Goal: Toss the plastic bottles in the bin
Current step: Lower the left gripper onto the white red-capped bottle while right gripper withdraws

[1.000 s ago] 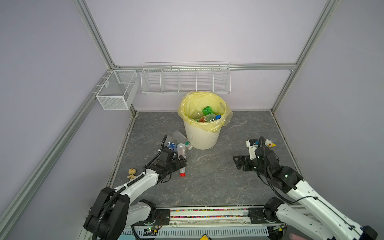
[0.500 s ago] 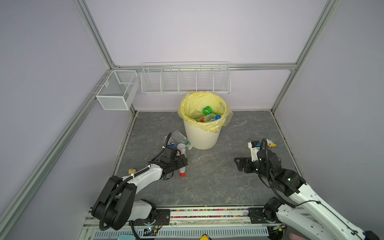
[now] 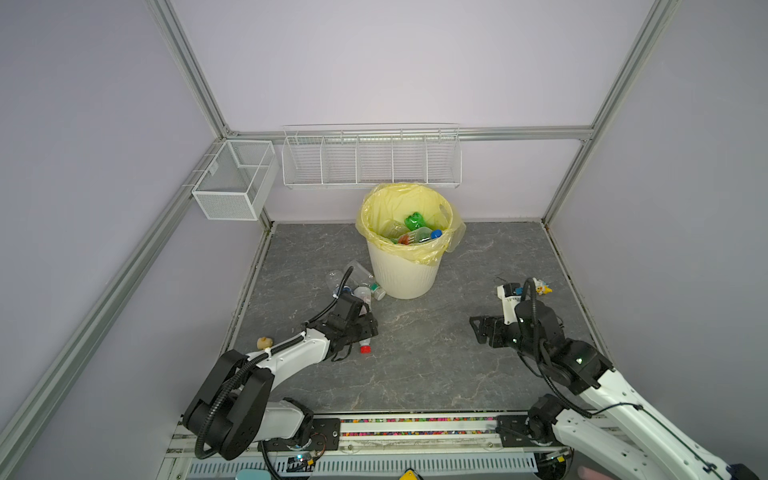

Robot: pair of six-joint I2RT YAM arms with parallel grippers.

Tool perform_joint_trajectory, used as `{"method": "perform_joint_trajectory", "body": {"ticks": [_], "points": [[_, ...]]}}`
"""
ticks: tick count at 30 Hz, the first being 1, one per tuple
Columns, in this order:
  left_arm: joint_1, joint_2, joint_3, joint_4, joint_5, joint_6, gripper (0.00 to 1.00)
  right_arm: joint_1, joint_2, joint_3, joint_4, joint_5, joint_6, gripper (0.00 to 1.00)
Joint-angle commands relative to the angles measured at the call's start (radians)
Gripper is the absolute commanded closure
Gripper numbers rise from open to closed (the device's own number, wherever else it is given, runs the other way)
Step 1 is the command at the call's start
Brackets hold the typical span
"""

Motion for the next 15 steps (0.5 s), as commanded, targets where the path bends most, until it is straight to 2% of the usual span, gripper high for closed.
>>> {"method": "perform_joint_trajectory", "body": {"ticks": [1, 9, 13, 15], "points": [[-0.004, 0.02, -0.02, 0.019, -0.029, 0.011, 0.27, -0.005, -0.013, -0.018, -0.008, 0.017, 0.014, 0.12], [-0.011, 0.022, -0.036, 0.021, -0.076, 0.032, 0.38, -0.005, -0.021, -0.011, -0.026, 0.03, 0.02, 0.12], [-0.013, 0.028, -0.038, 0.023, -0.069, 0.04, 0.56, -0.005, -0.027, -0.012, -0.028, 0.029, 0.027, 0.12], [-0.013, 0.022, -0.041, 0.023, -0.068, 0.041, 0.6, -0.004, -0.027, -0.012, -0.028, 0.029, 0.032, 0.12]]}}
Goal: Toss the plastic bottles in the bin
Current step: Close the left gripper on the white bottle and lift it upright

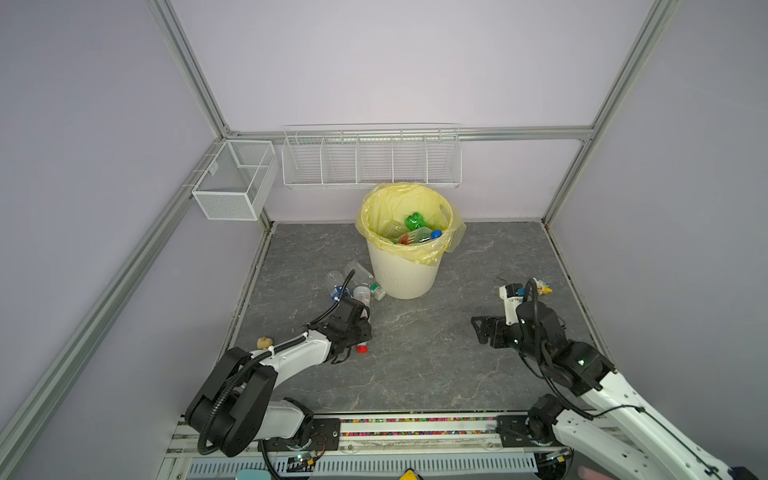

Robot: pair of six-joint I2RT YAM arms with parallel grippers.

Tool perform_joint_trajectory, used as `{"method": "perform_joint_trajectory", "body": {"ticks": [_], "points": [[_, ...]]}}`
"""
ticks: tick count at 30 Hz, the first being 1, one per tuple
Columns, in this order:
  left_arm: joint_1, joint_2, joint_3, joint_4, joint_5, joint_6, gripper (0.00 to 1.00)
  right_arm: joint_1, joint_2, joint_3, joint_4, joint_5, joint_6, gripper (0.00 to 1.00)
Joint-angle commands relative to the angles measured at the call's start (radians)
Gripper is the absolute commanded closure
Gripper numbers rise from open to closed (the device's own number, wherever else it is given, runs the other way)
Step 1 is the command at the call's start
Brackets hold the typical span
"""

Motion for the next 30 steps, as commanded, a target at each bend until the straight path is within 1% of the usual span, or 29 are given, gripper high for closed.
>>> {"method": "perform_joint_trajectory", "body": {"ticks": [1, 3, 6, 21, 26, 30], "points": [[-0.006, 0.003, -0.02, 0.001, -0.014, 0.01, 0.61, -0.005, -0.012, -0.012, -0.016, 0.012, 0.022, 0.12], [-0.008, -0.01, -0.021, 0.0, -0.006, 0.01, 0.66, -0.005, -0.015, -0.012, -0.019, 0.009, 0.027, 0.12], [-0.014, -0.041, -0.024, -0.005, 0.001, 0.012, 0.68, -0.005, -0.023, -0.012, -0.024, 0.008, 0.033, 0.12], [-0.022, -0.274, -0.007, -0.11, 0.088, 0.0, 0.69, -0.005, -0.038, -0.036, -0.036, 0.007, 0.076, 0.12], [-0.022, -0.34, 0.008, -0.143, 0.121, -0.009, 0.69, -0.006, -0.052, -0.044, -0.041, 0.007, 0.094, 0.12], [-0.022, -0.373, 0.043, -0.189, 0.123, -0.007, 0.69, -0.005, -0.049, -0.04, -0.045, 0.014, 0.086, 0.12]]}}
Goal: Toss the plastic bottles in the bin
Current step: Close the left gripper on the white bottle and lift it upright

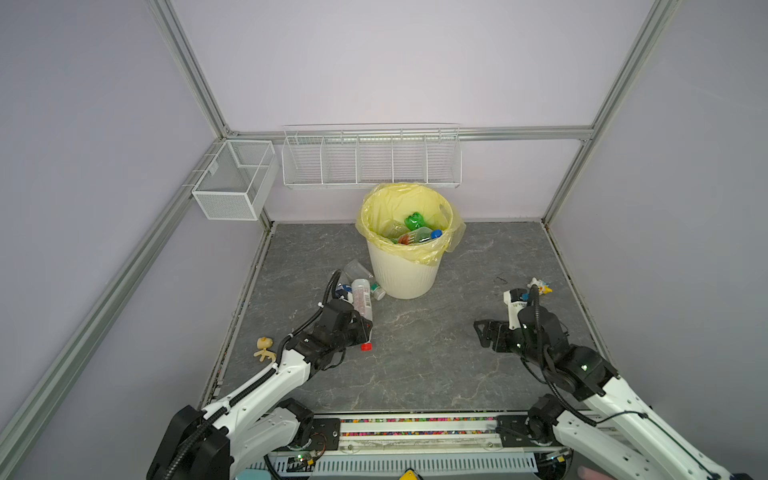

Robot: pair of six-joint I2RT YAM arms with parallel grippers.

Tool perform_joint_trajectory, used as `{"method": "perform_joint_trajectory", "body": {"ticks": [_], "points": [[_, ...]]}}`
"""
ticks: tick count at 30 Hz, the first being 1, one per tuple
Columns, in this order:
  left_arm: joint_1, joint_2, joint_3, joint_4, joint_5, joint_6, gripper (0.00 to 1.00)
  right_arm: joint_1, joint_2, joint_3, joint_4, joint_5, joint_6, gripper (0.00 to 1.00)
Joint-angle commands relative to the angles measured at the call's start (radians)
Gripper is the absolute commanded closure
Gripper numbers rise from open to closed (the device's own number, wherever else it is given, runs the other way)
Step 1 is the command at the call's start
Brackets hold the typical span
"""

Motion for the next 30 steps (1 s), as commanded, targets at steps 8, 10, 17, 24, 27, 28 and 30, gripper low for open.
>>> {"method": "perform_joint_trajectory", "body": {"ticks": [8, 10, 17, 24, 27, 28, 30], "points": [[-0.003, -0.052, 0.109, -0.101, 0.053, -0.013, 0.69, -0.003, 0.062, 0.011, 0.003, 0.019, 0.005, 0.12], [-0.004, -0.063, 0.11, -0.103, 0.067, -0.02, 0.69, 0.0, 0.069, 0.004, 0.006, 0.016, 0.006, 0.12], [-0.003, -0.103, 0.191, -0.165, 0.022, 0.014, 0.69, 0.003, 0.058, -0.027, 0.029, 0.037, 0.027, 0.12], [-0.003, -0.152, 0.274, -0.224, -0.021, 0.001, 0.69, 0.004, 0.081, -0.007, 0.009, 0.066, 0.006, 0.12], [-0.003, -0.157, 0.304, -0.231, -0.021, 0.001, 0.69, 0.005, 0.105, -0.001, 0.03, 0.049, -0.005, 0.12], [-0.003, -0.151, 0.316, -0.238, -0.016, 0.002, 0.69, 0.004, 0.115, 0.003, 0.034, 0.048, -0.008, 0.12], [-0.003, -0.142, 0.349, -0.264, -0.024, 0.004, 0.69, 0.004, 0.142, 0.016, 0.045, 0.047, -0.017, 0.12]]}}
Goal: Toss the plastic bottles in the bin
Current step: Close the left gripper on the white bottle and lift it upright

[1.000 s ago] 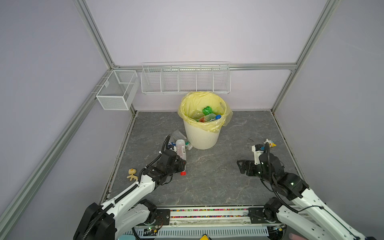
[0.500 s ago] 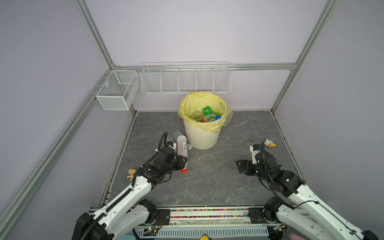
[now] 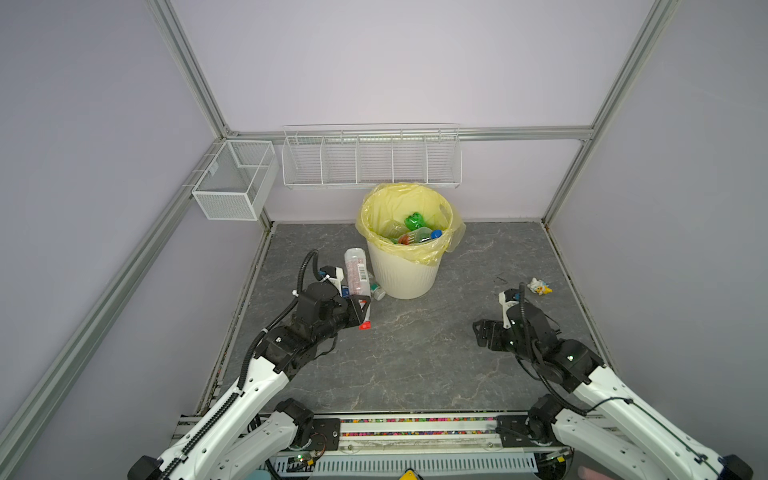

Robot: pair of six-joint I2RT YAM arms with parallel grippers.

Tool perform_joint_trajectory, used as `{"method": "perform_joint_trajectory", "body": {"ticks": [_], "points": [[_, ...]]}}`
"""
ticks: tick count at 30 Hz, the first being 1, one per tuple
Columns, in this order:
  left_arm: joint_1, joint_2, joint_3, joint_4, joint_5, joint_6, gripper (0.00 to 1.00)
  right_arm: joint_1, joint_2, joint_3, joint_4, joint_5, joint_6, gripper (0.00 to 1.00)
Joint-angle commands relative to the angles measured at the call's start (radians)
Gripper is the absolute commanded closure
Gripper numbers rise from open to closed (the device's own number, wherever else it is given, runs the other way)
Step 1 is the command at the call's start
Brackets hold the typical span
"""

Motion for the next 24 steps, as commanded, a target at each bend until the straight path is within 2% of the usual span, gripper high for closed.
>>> {"method": "perform_joint_trajectory", "body": {"ticks": [1, 15, 24], "points": [[-0.002, 0.007, 0.058, -0.057, -0.029, 0.005, 0.69, 0.002, 0.037, 0.031, 0.04, -0.003, -0.025, 0.12], [-0.003, -0.044, 0.148, -0.079, -0.023, -0.043, 0.69, 0.002, 0.111, 0.035, 0.09, -0.056, -0.061, 0.12], [-0.003, -0.006, 0.276, -0.111, -0.012, -0.02, 0.69, 0.002, 0.051, 0.025, 0.085, -0.086, -0.037, 0.12]]}}
